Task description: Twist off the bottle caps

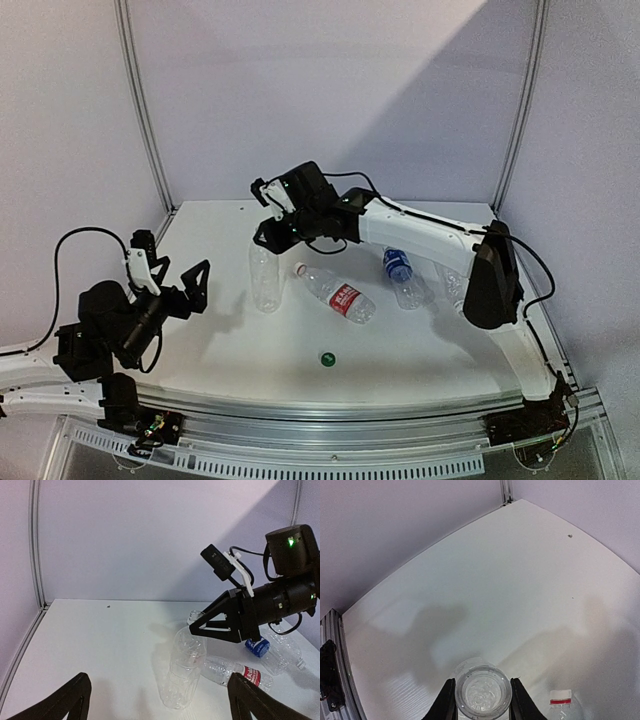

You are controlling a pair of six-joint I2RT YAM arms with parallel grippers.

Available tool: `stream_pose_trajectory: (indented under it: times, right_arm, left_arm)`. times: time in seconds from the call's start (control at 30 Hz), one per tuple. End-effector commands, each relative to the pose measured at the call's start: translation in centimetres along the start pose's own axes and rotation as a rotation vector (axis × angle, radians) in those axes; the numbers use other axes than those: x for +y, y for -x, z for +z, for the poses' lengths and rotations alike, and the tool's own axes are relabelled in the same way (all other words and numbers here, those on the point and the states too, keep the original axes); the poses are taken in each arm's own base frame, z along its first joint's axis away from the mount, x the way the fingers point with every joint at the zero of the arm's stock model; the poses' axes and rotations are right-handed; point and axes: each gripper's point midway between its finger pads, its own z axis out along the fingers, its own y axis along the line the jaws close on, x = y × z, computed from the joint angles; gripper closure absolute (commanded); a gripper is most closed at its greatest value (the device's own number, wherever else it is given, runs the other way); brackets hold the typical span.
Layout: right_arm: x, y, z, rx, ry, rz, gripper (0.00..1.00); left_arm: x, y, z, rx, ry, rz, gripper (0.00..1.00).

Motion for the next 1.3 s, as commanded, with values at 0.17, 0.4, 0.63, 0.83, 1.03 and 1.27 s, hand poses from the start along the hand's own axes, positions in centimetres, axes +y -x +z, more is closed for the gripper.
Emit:
stream_pose_trajectory:
  times: [0.17,0.4,0.63,0.83,1.03,1.27]
  right_arm:
    - [-1.9,-2.2,0.8,0.071,-0.111,-0.024,1.00]
    - [-1.0,-2.8,1.1,0.084,-0.091,-0.047,0.75]
    - [-0.1,-2.6,0.2,0.077,-0.086,-0.061,0.52]
    - [0.6,-2.3,-0.5,0.073,-0.092,-0.079,0.47]
    - [1.1,-2.1,-1.1,0.067,-0.095,-0.088,0.43]
    - [1.2,-1.9,-1.6,0.060,-0.093,-0.081,0.38]
  left_arm:
    - [0.5,-0.6,-0.1,0.008,0.032,0.006,0.03]
    - [0.6,-0.5,-0.1,0.005,0.034,0.005,0.03]
    - [0.5,-0.6,-0.1,0.006,0.030,0.007,0.03]
    - [0.4,-0.6,0.0,0.008,0.030,0.011,0.03]
    - [0.3,-0.8,0.1,0.012,0.030,0.020,0.03]
    - [0.1,-1.0,0.2,0.017,0.023,0.028,0.03]
